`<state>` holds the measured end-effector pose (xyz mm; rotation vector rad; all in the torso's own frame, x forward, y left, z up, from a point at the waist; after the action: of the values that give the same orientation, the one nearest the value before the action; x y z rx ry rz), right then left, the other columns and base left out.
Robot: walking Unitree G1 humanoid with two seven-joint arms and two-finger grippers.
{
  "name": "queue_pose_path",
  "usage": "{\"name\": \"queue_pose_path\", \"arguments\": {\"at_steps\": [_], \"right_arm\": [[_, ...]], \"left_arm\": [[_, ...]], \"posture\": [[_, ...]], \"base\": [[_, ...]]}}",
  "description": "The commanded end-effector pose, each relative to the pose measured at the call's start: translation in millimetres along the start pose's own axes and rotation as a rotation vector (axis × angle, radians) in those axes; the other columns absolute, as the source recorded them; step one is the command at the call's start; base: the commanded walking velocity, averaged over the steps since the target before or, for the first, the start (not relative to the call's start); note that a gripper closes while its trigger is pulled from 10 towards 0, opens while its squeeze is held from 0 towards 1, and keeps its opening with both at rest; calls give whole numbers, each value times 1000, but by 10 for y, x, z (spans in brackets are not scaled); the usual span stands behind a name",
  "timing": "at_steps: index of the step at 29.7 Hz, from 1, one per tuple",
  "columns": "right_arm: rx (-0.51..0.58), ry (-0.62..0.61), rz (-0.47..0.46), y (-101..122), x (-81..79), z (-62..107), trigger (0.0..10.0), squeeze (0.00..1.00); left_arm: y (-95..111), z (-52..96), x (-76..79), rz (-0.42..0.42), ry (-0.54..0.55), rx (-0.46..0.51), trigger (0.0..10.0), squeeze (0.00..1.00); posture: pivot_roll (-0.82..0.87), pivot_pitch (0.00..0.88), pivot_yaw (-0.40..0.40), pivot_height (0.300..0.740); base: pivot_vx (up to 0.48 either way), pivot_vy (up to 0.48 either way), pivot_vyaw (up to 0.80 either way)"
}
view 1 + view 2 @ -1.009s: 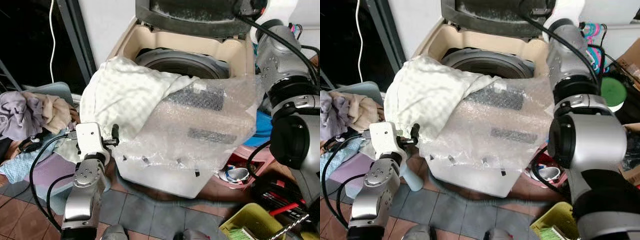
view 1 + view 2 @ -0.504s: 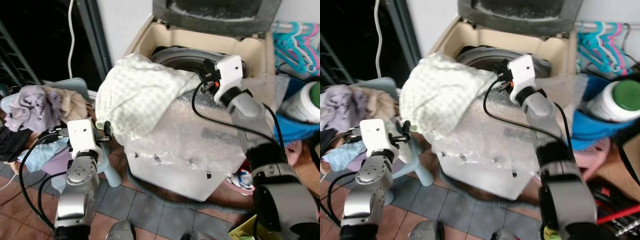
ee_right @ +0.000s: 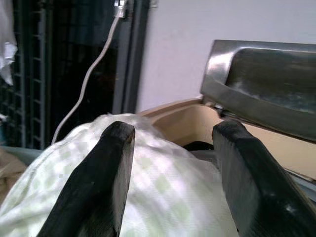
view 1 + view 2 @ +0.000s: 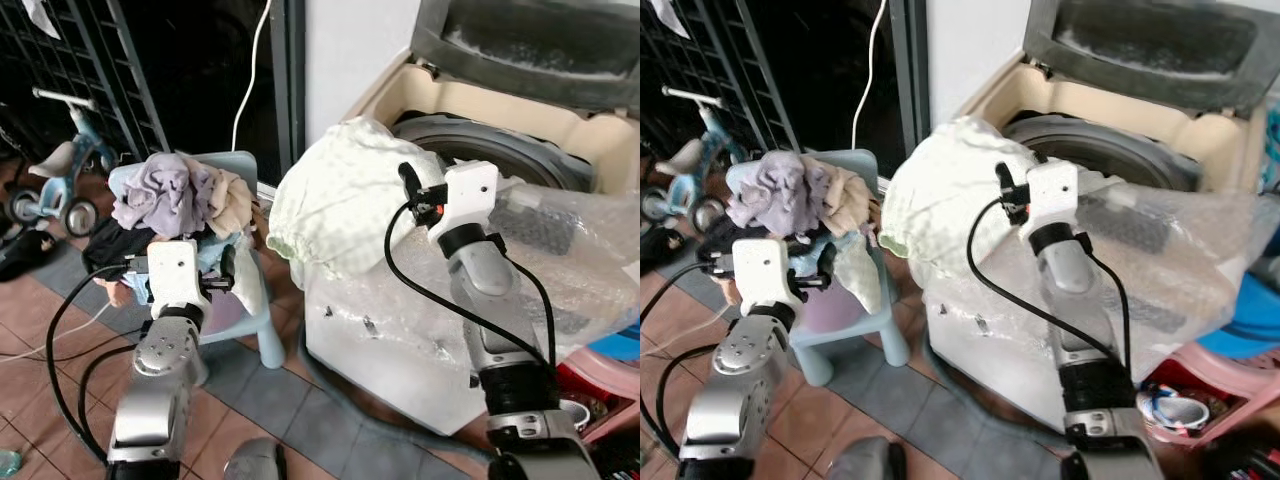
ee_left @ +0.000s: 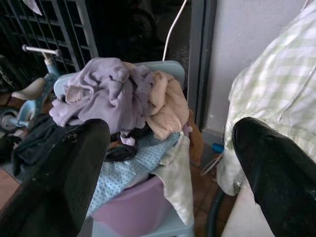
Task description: Clothes washing
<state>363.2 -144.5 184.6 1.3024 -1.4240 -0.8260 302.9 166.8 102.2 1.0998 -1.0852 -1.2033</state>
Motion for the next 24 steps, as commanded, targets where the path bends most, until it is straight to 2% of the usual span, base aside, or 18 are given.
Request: {"name": "queue_pose_path", "arguments": {"at_steps": [1,8,12,14,17,20,24], "right_arm": [[-36,-80,-1,-58,126,60,10000,1000],[-57,-96,26,-76,23,176,10000,1000],[-79,-26,55,-127,-119,301,10000,1000],[-104,-2,101,-191,-139,331,10000,1000],[-121,-10,101,-225,-128,343,10000,1000],[-137,-22,83,-259,-126,354,10000,1000],[-128,25,89,-236,-254,344,10000,1000]], "left_arm": [[40,-11,51,9,-22,9,10000,0],[10,-28,81,-2,-38,6,10000,0],[-66,-29,74,11,-23,-20,10000,0],[-89,-32,121,15,-30,-24,10000,0],[-93,-30,137,14,-33,-22,10000,0],[-102,-25,141,17,-34,-21,10000,0],[-60,-36,144,15,-59,-2,10000,0]], "posture": [[-14,0,51,740],[-30,0,47,740],[-45,0,46,740],[-56,0,31,740],[-52,0,27,740],[-52,0,27,740],[-49,0,34,740]], "base": [[0,480,0],[0,480,0],[0,480,0],[0,480,0],[0,441,0],[0,0,0],[0,0,0]]}}
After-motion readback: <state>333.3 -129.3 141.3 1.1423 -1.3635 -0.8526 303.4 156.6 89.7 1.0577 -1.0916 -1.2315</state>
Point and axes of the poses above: a point about 5 cm out from each wrist's last joint towards the gripper, its own z axis pointing back from the gripper into the wrist, its own y axis along the axis of the wrist's last joint, x = y × z, the point moved 4 cm from there along -z, pointing out of the wrist towards the gripper, and after that the axes turned 3 degrees about z, right-handed, at the moved point
